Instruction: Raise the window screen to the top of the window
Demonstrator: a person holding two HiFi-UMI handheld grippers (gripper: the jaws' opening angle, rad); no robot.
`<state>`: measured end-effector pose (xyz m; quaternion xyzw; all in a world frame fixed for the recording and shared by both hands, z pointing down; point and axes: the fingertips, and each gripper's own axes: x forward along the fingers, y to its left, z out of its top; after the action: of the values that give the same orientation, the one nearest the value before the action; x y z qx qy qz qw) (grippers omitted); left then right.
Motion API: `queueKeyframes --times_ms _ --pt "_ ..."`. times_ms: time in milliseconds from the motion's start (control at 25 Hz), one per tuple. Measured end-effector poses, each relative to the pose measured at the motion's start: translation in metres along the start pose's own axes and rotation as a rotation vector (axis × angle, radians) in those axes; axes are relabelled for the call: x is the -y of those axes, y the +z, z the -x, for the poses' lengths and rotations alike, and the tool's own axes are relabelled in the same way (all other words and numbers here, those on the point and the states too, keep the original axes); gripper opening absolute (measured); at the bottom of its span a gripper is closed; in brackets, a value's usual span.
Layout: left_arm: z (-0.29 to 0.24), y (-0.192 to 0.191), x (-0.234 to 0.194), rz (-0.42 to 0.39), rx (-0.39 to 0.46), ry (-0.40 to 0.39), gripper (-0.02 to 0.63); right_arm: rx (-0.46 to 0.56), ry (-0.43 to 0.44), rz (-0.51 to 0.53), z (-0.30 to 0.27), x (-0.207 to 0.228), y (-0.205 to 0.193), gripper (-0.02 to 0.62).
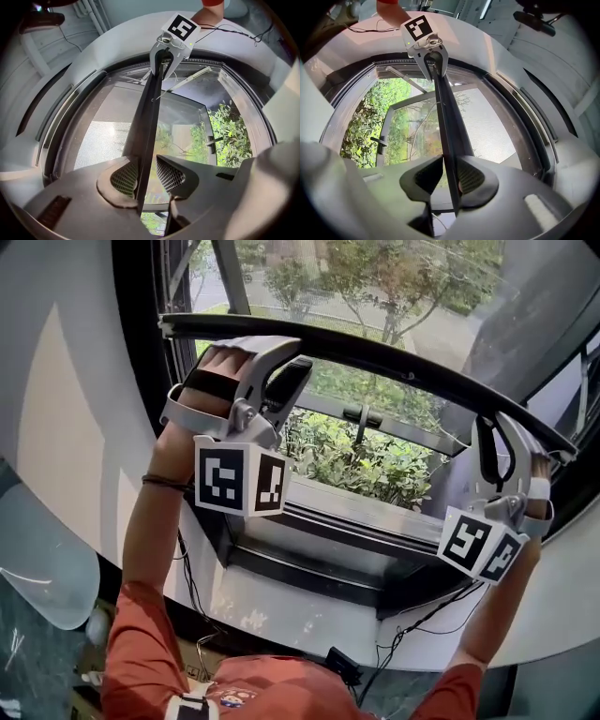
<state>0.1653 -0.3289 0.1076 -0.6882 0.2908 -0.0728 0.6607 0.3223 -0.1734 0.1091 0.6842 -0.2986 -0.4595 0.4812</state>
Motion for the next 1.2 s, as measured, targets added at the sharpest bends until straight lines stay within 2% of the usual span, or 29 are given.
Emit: queueKeyframes --times_ms 120,480,1200 --pt "-0.003 0.001 -0.008 -0.007 0.002 0.007 0.118 0.0 -0.012 0.009 -0.003 0.008 0.001 0.103" --pt "-0.016 0.004 -0.059 -0.011 0.023 0.093 0.118 0.028 -0.098 0.037 -0.022 0.056 0.01 0.11" --pt "-0.04 0.013 -0.126 -0.028 0.036 0.2 0.119 0.047 -0.191 0.082 -0.047 0.121 0.016 0.115"
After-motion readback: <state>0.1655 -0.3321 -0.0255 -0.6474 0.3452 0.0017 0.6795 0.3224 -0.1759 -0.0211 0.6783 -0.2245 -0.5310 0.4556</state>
